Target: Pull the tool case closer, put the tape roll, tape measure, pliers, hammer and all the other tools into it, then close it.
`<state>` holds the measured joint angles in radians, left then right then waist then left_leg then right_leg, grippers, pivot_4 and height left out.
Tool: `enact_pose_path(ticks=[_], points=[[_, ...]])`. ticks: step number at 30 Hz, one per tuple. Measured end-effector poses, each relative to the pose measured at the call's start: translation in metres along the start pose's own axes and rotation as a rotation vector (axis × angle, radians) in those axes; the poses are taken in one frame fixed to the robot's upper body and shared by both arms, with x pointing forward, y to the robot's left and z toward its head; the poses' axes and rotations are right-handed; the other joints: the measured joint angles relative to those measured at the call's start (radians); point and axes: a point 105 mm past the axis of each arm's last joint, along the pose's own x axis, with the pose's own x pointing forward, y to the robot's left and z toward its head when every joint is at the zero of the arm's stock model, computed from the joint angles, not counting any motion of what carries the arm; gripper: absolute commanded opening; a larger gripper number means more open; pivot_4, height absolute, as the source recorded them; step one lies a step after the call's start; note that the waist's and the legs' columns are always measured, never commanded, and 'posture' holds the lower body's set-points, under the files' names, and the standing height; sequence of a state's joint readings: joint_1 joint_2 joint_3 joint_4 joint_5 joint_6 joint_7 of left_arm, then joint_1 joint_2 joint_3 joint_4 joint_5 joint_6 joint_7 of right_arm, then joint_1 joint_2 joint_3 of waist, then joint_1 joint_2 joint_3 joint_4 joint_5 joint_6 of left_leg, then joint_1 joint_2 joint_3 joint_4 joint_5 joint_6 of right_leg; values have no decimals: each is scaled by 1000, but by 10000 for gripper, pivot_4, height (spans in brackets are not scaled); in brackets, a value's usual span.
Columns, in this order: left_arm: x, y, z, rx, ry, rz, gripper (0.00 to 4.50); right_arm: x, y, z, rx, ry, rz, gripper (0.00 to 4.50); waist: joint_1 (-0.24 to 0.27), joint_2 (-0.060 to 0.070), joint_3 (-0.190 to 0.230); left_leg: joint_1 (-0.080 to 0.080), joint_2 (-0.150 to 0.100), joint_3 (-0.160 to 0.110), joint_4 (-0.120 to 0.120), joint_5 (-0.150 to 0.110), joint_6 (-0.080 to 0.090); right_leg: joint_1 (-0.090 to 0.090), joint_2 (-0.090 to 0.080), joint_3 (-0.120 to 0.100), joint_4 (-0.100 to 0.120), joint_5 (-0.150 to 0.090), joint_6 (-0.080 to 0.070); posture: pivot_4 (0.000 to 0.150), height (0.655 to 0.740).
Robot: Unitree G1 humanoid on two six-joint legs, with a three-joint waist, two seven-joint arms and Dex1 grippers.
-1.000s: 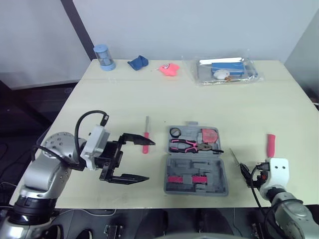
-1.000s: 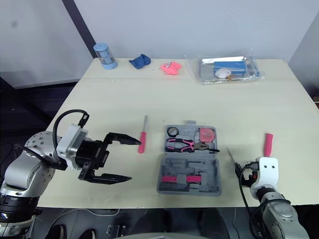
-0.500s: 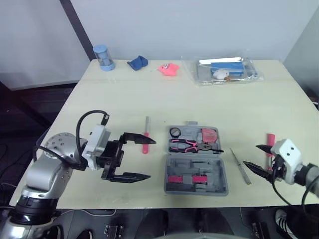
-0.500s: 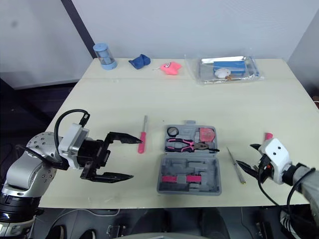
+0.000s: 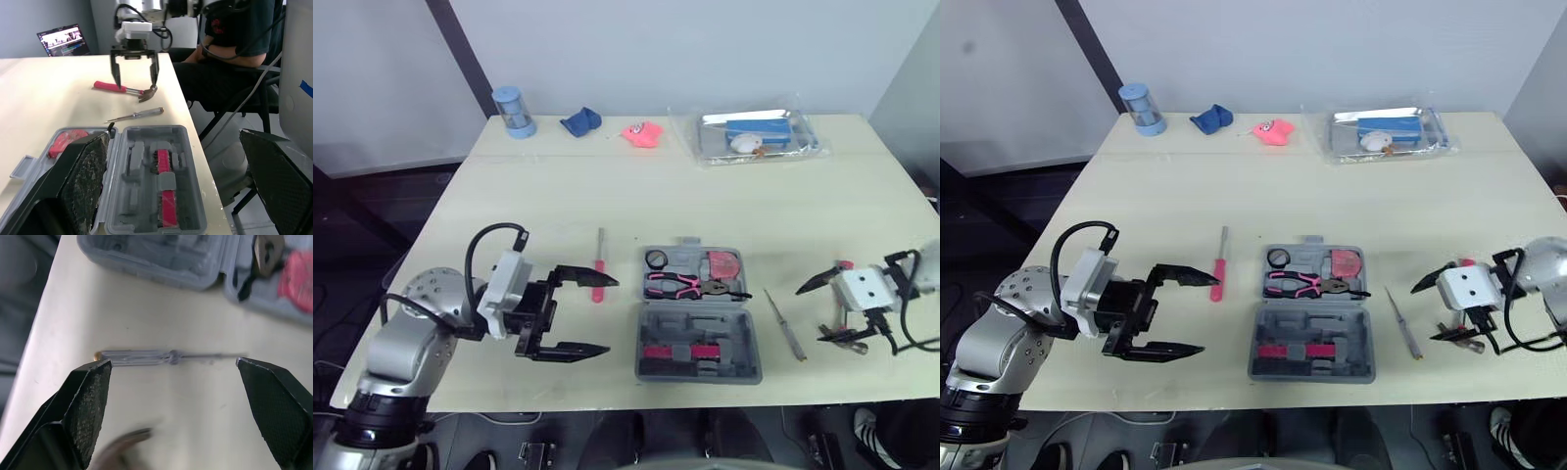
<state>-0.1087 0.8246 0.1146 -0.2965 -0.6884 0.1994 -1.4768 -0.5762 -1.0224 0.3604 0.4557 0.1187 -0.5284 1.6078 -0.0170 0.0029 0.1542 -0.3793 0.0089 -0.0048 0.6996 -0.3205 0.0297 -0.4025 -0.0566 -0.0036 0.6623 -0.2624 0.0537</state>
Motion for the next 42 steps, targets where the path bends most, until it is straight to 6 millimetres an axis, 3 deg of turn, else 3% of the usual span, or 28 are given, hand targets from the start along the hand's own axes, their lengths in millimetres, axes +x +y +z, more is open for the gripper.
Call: enact_pose_path(ticks=[7,21,28,39,42], points=[[-2,-3,-3,-18,10,25,45000,20,-15,5,-231,71,188,42794,3,0,2,-1,-1,0,0,0,0,0,-3,-1,0,0,0,1500,7400],[-3,-16,-5,-24,25,59,45000,44,-12,-7,-451,138,426,42794,0,1,3,-1,-2,0,0,0,-1,-1,-5,-2,0,0,0,1500,7400],[-5,-17,-6,-24,30,70,45000,57,-16,-4,-514,143,485,42794,2,1,4,-1,-2,0,0,0,-1,-1,-5,-3,0,0,0,1500,7400],[-6,-17,-6,-24,31,73,45000,54,-11,-15,-530,199,523,42794,0,1,4,-1,-3,0,0,1,-1,0,-5,-2,0,0,0,1500,7400],[-6,-17,-6,-24,31,73,45000,58,-14,-13,-536,191,502,30335,0,1,4,0,-3,0,0,1,-1,0,-5,-2,0,0,0,1500,7400]])
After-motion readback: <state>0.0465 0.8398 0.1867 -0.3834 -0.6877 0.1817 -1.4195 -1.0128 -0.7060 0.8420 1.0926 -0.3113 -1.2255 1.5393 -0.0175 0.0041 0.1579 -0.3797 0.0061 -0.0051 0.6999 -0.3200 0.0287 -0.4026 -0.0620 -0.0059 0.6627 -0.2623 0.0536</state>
